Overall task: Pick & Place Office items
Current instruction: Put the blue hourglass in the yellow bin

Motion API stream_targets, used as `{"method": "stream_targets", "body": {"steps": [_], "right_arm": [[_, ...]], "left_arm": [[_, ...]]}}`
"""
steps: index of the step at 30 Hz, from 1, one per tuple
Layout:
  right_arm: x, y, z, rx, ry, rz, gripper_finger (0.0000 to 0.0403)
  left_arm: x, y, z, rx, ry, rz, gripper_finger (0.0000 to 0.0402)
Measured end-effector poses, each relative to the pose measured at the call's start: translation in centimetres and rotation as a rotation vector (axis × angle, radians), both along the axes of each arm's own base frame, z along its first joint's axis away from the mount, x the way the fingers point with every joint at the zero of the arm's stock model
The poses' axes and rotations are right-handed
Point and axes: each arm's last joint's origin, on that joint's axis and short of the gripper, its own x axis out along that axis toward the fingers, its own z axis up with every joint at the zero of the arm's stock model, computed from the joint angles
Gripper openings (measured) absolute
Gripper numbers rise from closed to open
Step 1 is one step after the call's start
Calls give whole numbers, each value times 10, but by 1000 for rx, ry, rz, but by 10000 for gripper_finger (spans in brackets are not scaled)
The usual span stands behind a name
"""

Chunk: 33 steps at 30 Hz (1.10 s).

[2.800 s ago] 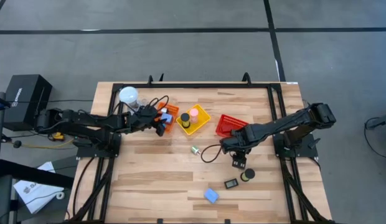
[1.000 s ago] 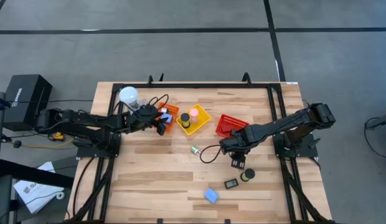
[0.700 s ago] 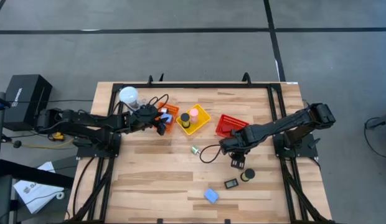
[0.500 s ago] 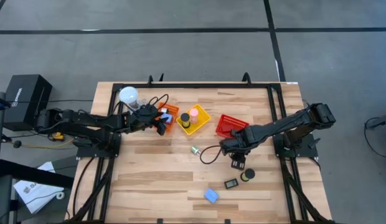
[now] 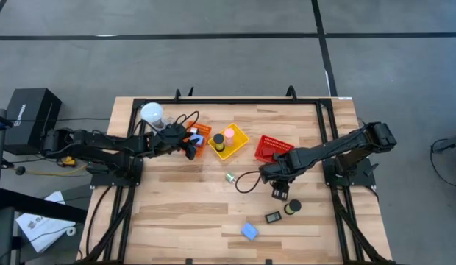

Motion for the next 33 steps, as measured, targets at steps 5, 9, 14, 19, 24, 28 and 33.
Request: {"method": "stream_targets", "body": {"steps": [5, 9, 14, 19, 24, 28, 33], "right_arm": [[1, 0, 0, -7, -8, 6, 208], [1, 0, 0, -6, -15, 13, 238], [2, 0, 0, -17, -24, 15, 216], [2, 0, 0, -31, -28, 15, 198], [3, 0, 0, -34, -43, 15, 222], [4, 0, 0, -33, -47, 23, 229], [4, -2, 0, -35, -47, 17, 198]], "left_arm": [[0, 0, 0, 1, -6, 0, 181], [1, 0, 1, 2, -11, 0, 181], [1, 0, 1, 2, -14, 0, 181], [1, 0, 2, 4, -21, 0, 181], [1, 0, 2, 5, -27, 0, 181], [1, 0, 2, 5, -28, 0, 181], [2, 0, 3, 6, -32, 0, 181]]}}
